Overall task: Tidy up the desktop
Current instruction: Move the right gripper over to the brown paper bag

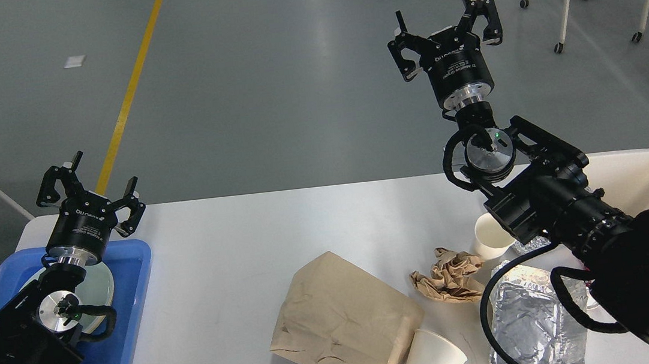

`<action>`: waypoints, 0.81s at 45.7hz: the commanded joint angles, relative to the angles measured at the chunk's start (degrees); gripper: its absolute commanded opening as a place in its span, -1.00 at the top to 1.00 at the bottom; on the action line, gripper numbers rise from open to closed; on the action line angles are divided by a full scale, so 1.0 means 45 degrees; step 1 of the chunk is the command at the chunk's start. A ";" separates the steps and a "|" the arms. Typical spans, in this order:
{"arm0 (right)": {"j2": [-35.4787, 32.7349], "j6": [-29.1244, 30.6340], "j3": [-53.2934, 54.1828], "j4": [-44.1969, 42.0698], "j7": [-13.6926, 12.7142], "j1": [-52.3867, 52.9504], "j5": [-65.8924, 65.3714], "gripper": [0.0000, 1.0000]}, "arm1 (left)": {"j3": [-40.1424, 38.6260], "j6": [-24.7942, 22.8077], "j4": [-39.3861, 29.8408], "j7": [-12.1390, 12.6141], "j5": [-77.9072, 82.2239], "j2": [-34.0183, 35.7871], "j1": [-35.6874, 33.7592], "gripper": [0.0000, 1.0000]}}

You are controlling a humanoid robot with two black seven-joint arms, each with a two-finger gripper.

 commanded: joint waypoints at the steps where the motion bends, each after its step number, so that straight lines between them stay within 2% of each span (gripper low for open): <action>1: -0.0597 -0.0065 0.0492 -0.0189 0.0015 -0.0097 0.0097 -1.00 | -0.0019 0.0000 0.0001 0.0000 0.0001 -0.0019 0.0000 -1.00; 8: -0.0657 -0.0065 0.1586 -0.0677 0.0015 -0.0098 0.0097 -1.00 | 0.0001 0.0000 0.0001 0.0000 0.0001 0.0001 0.0000 -1.00; 19: -0.0774 0.0578 0.1821 -0.0267 0.0015 -0.1425 0.0097 -1.00 | 0.0001 0.0000 0.0001 0.0000 0.0001 0.0001 0.0000 -1.00; 24: -0.0696 0.0462 0.1861 -0.0384 0.0015 -0.1445 0.0097 -1.00 | 0.0001 0.0000 0.0001 0.0000 0.0001 0.0001 0.0000 -1.00; 32: -0.0793 0.0384 0.1354 -0.0482 -0.0121 -0.1368 -0.0097 -1.00 | 0.0001 -0.0020 0.0001 0.0000 0.0001 0.0001 0.0000 -1.00; 37: -0.1027 0.0248 -0.0011 -0.0423 -0.0161 -0.1192 -0.0118 -1.00 | 0.0001 -0.0019 0.0001 0.0000 0.0001 0.0001 0.0000 -1.00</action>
